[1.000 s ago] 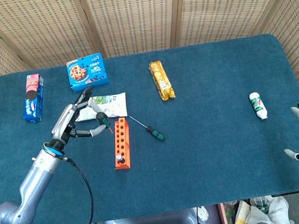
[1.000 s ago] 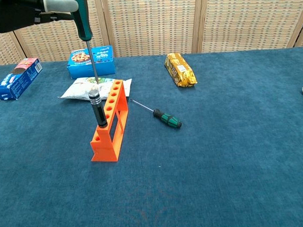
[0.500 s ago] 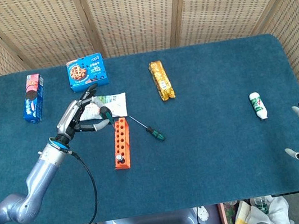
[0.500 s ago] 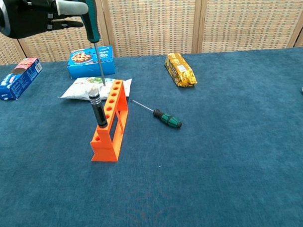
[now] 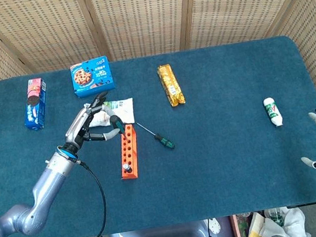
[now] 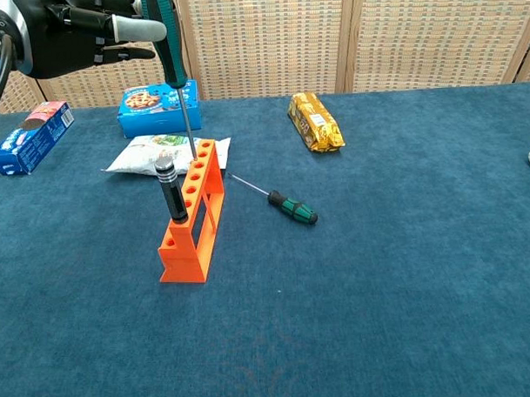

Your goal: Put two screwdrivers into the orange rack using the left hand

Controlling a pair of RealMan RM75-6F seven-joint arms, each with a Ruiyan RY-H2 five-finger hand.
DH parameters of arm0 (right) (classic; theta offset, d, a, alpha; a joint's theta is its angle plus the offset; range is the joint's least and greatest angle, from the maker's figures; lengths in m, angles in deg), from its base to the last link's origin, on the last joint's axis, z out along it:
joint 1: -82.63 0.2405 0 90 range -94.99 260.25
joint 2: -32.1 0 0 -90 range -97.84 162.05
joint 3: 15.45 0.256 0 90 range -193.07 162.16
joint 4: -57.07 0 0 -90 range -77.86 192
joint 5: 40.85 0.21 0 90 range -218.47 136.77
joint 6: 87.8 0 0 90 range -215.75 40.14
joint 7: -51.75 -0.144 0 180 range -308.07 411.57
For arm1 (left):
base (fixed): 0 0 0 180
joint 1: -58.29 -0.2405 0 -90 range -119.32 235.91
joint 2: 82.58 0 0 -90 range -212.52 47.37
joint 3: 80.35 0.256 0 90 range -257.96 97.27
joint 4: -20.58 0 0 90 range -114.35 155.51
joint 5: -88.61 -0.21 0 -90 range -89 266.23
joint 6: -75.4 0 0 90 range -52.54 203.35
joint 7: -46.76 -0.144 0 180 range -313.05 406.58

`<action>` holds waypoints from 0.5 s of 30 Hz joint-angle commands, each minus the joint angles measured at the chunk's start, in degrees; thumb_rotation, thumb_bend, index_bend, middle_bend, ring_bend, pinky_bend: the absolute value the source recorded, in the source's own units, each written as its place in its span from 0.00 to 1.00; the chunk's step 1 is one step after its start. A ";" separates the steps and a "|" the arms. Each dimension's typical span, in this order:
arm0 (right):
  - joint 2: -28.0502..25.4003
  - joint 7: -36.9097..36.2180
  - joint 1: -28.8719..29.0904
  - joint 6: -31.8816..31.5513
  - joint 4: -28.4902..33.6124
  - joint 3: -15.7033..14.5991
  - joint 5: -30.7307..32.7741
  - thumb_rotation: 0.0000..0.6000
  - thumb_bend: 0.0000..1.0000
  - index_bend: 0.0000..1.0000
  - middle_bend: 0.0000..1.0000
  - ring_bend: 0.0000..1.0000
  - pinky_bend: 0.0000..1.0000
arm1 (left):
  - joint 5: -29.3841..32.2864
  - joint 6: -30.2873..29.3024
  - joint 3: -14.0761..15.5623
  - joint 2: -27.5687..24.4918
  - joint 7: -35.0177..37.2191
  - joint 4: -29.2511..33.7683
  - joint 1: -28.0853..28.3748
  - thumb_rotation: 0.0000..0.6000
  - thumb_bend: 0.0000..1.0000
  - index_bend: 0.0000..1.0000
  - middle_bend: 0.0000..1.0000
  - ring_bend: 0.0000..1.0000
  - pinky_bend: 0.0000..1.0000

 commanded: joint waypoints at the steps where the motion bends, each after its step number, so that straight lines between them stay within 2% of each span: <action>1: -0.03 -0.18 0.03 0.05 -0.05 0.06 0.04 1.00 0.00 0.00 0.00 0.00 0.00 | 0.38 0.10 0.08 0.06 -0.60 -0.05 0.15 1.00 0.43 0.65 0.00 0.00 0.00; 15: -0.10 -0.30 -0.02 -0.01 -0.01 0.06 0.02 1.00 0.00 0.00 0.00 0.00 0.00 | 0.95 0.52 0.13 1.38 -0.86 -1.46 0.44 1.00 0.43 0.65 0.00 0.00 0.00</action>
